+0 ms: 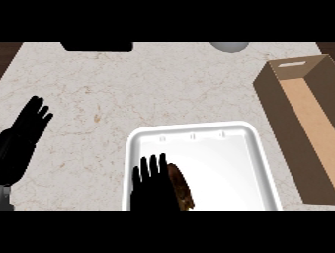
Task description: Pick the sweet potato from the tray and place it in the cardboard box
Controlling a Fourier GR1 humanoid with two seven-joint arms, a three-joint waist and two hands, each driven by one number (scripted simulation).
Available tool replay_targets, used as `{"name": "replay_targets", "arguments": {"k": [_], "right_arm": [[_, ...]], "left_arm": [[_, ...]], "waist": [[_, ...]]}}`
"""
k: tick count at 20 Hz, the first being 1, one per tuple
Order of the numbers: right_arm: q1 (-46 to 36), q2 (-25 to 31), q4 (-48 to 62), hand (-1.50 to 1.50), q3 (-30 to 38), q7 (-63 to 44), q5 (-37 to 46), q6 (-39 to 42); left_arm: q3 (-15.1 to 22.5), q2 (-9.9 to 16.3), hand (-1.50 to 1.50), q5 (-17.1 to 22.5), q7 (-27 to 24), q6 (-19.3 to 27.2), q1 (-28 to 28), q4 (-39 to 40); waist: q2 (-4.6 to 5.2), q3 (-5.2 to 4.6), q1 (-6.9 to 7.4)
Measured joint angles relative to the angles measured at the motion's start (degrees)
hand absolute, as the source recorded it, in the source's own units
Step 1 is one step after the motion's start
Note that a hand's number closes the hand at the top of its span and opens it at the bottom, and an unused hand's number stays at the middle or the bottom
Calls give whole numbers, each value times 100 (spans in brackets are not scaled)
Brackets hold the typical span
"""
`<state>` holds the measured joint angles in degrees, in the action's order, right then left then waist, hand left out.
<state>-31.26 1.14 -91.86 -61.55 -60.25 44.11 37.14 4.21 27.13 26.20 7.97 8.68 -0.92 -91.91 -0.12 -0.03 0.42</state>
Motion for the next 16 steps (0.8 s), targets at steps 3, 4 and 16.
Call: {"name": "replay_targets", "arguments": {"k": [3,4,16], "right_arm": [[-26,-1,126,-150,-34,-19,57,-24],[-65,-5,229,-150,-73,-38,40,-61],[-17,-9,728,-150,-182,-55,174,-232]], "left_arm": [[-118,30,0,66,-5,-152,37,29],[-143,22,0,82,-3,-183,33,31],[-266,-103,0,-68,184,-269,-14,-50]], "waist": [[0,-1,8],[1,-1,20],[3,1,25]]}}
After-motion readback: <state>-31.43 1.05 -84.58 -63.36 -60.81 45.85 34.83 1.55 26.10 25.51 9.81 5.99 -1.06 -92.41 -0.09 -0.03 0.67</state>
